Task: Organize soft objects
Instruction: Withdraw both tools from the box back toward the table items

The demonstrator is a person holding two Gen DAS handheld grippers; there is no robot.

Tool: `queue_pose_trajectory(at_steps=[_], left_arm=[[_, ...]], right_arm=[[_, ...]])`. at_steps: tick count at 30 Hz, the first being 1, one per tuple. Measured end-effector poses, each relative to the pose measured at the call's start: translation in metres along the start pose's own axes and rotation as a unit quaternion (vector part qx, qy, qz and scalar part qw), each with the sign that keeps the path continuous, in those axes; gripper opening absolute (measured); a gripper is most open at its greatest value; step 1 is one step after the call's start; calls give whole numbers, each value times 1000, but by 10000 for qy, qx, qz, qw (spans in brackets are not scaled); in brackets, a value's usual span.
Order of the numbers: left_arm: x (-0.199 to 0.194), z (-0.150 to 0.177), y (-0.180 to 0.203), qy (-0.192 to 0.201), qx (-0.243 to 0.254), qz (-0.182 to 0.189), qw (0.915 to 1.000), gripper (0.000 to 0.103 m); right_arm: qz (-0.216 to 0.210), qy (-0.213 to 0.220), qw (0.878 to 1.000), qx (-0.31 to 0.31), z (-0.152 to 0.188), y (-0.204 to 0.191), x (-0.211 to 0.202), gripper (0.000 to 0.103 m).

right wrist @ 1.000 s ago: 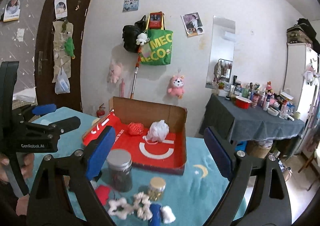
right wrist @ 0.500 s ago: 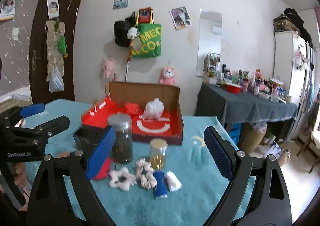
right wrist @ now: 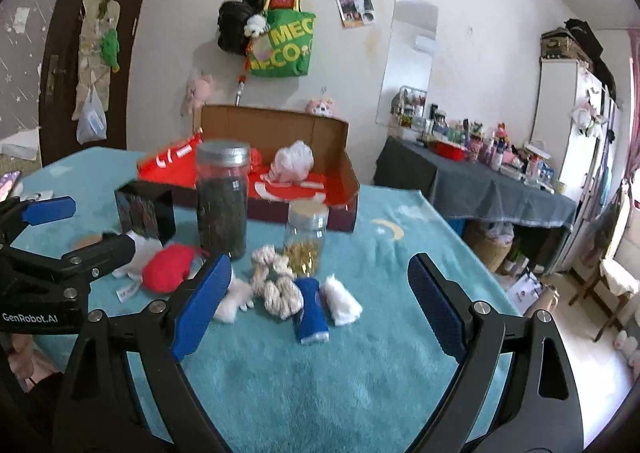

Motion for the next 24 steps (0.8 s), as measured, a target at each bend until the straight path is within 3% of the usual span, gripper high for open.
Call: queue_pose_trajectory(at_steps=[11, 24], left_arm=[[18, 20, -11, -445, -109, 63, 9989, 103], [26, 3, -52, -707, -16, 178, 9973, 103]], right_arm=[[-330, -742, 9954, 505, 36, 5, 27, 91], [-473, -1104, 9911, 573, 33, 27, 55, 91]])
Point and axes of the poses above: each gripper's, at about its wrist camera, not at the fingertips, and x roughly the way its jaws point, y to its right, z to its underside, the point moved 1 cm from there along x, roughly the way its jaws point, and after that the axes turned 12 degrees about y, right-handed, at the moved point
